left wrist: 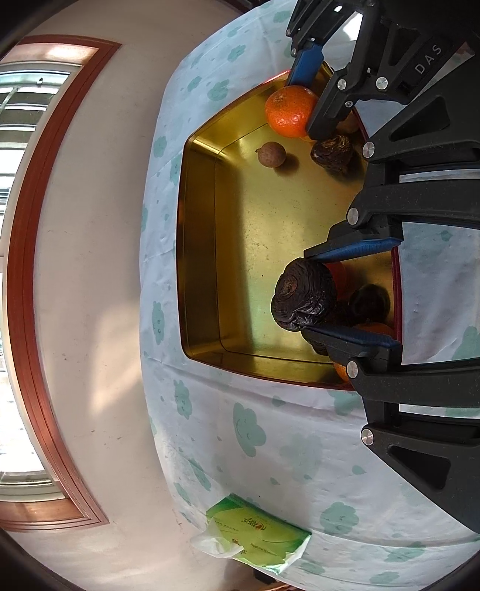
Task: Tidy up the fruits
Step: 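Carry the orange and date into the tin and open both tools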
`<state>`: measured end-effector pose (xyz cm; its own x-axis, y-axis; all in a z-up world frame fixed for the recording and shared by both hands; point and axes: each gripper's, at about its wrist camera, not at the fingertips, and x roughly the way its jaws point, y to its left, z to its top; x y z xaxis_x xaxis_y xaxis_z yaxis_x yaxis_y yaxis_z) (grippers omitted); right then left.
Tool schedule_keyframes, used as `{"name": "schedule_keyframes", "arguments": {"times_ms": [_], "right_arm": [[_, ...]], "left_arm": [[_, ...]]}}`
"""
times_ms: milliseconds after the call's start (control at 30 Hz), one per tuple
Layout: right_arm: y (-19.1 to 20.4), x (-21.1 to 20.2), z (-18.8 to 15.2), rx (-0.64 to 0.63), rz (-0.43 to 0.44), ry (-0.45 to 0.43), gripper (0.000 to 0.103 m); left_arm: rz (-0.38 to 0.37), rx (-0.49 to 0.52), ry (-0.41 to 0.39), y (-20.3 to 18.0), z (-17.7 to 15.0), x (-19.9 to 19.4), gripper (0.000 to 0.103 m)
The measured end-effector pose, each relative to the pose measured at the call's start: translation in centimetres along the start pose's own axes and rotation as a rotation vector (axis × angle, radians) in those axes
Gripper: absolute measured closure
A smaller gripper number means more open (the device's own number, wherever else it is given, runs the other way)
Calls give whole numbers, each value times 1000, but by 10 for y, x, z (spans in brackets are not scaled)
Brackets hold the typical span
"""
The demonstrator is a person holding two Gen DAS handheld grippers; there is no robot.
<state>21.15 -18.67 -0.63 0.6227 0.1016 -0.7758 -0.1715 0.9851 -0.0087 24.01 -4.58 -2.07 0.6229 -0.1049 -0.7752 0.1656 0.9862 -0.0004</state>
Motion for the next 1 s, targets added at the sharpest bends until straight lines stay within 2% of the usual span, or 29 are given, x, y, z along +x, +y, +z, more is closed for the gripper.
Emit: {"name": "schedule_keyframes", "arguments": {"times_ms": [300,967,1000], "right_arm": [[6,4,2,-15,-32,3,64],[4,-5,-4,21,-21,22,63],[4,-5,-3,21,-21,26,61]], "left_arm": [[44,41,10,-9,-2,6,68],[42,38,11,-6,-9,0,68],[39,37,11,-6,-8,0,68]]}}
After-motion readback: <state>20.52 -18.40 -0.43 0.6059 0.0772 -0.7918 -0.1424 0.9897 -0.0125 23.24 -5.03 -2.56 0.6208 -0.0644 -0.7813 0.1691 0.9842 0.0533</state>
